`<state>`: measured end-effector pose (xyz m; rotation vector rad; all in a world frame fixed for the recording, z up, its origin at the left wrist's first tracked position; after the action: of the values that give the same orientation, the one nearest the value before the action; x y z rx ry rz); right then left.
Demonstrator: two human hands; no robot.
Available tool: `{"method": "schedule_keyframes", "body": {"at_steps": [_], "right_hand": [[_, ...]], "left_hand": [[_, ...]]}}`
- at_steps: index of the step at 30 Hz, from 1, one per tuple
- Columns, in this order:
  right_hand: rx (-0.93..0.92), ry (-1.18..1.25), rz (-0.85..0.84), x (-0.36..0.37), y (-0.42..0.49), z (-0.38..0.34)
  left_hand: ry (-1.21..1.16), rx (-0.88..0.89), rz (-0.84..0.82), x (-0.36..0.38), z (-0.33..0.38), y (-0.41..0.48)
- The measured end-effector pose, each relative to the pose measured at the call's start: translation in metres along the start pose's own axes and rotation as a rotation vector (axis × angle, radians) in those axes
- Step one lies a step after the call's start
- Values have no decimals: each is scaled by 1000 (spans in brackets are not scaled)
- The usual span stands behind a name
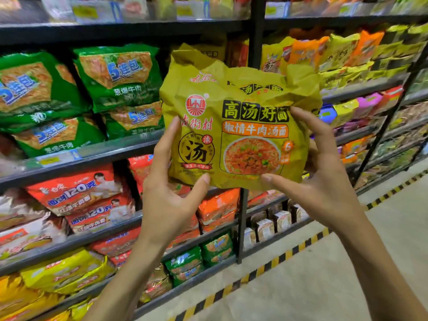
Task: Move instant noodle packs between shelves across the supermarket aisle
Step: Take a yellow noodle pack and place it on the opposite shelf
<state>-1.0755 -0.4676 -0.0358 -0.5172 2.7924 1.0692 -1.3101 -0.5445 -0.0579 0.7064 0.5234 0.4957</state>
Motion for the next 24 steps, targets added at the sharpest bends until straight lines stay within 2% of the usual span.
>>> {"method": "schedule_keyframes", "body": {"at_steps": [14,24], "right_hand": [[-80,161,-223,-72,120,114],[-209,232,-313,-64,205,156]], "left_hand": [[262,-89,230,112,-17,63],[380,-58,316,129,-61,126]]}}
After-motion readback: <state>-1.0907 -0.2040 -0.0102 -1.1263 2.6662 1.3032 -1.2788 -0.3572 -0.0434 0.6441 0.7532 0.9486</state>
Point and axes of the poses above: each hand's wrist, its own y-axis towards the middle knuckle, its own x-axis out of the palm, z = x × y, the point moved 1 cm from there along y, towards the middle knuckle, and after that the axes turned 11 degrees about y, right-handed, at the moved point
